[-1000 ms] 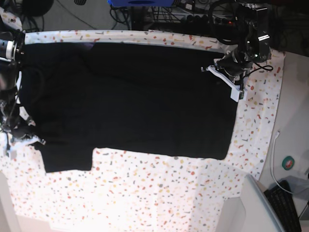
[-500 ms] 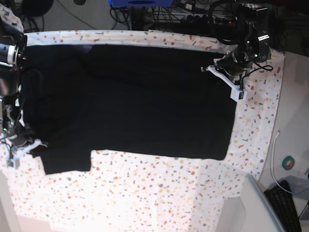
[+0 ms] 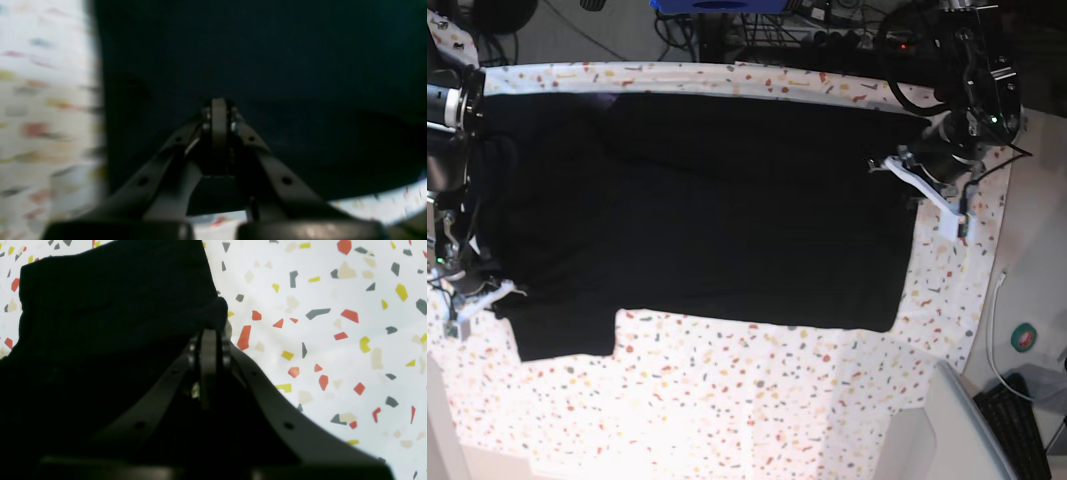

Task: Layout the t-shirt on the table in an organized manner, then fold the t-shirt properly
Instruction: 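Grasp the hem corners with both grippers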

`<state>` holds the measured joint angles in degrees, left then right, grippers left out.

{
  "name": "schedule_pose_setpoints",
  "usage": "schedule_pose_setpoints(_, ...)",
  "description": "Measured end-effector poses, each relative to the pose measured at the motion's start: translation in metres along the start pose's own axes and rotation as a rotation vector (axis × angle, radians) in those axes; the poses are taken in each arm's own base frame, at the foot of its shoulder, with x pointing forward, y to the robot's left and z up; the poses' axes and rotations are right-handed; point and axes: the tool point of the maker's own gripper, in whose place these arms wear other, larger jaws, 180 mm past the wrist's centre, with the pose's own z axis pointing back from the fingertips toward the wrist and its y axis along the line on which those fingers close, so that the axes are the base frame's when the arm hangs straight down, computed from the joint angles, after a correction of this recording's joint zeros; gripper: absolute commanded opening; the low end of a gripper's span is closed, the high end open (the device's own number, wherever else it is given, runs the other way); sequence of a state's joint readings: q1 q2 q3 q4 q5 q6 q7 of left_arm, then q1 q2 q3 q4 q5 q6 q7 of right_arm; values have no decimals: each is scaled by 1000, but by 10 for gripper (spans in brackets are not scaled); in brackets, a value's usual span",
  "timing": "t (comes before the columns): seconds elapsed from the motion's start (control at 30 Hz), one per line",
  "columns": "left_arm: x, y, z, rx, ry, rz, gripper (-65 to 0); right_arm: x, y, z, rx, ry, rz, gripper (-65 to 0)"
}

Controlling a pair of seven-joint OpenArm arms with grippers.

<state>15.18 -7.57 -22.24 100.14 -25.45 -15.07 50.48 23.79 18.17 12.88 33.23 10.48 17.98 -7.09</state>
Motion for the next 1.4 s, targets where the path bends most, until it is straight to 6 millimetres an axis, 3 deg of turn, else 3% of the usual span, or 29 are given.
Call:
schedule_pose_setpoints(0.1, 52, 23, -7, 47, -88, 24, -650, -5, -1, 1, -2, 6, 0, -650)
schedule_pose_setpoints(0.13, 67, 30, -15, 47, -105, 46, -617, -6, -1, 1, -1, 6, -1, -650)
schedule_pose_setpoints(0.2, 92, 46, -37, 51, -110, 79, -397, -10, 0, 1, 4, 16, 3, -650)
schedule_pose_setpoints(0.27, 96, 56, -66, 47, -31, 114, -189, -8, -2, 2, 2, 11, 2, -650)
schedule_pose_setpoints(0.33, 106, 53, -90, 24, 10, 116, -39, -4, 0, 1, 1, 3, 2, -650)
schedule_pose_setpoints(0.37, 114, 47, -103, 5, -10, 114, -8, -4, 1, 0, 6, 2, 0, -650)
schedule_pose_setpoints(0.43, 129, 32, -129, -12, -36, 87, -18, -8, 1, 1, 7, 6, 1, -650)
schedule_pose_setpoints(0.5, 130, 18, -148, -30, -32, 60, -56, -16, -1, 2, 2, 28, 5, -650)
schedule_pose_setpoints(0.63, 114, 18, -169, -9, -14, 60, -123, -15, -2, 3, 2, 18, 2, -650)
schedule_pose_setpoints(0.7, 102, 27, -173, 24, -15, 84, -133, -20, -6, 4, -4, 25, 5, -650)
schedule_pose_setpoints(0.83, 105, 40, -173, 92, -43, 109, -125, -31, -8, 6, -7, 48, 5, -650)
schedule_pose_setpoints(1.03, 98, 50, -171, 142, -57, 100, -128, -32, -9, 7, -10, 46, 7, -650)
schedule_pose_setpoints(1.27, 89, 36, -176, 152, -57, -7, -140, -37, -9, 7, -9, 53, 6, -650)
schedule_pose_setpoints(1.33, 88, 33, -175, 139, -59, -11, -207, -37, -9, 7, -9, 55, 8, -650)
schedule_pose_setpoints(1.4, 87, 32, -175, 136, -59, -12, -347, -36, -8, 7, -8, 52, 10, -650)
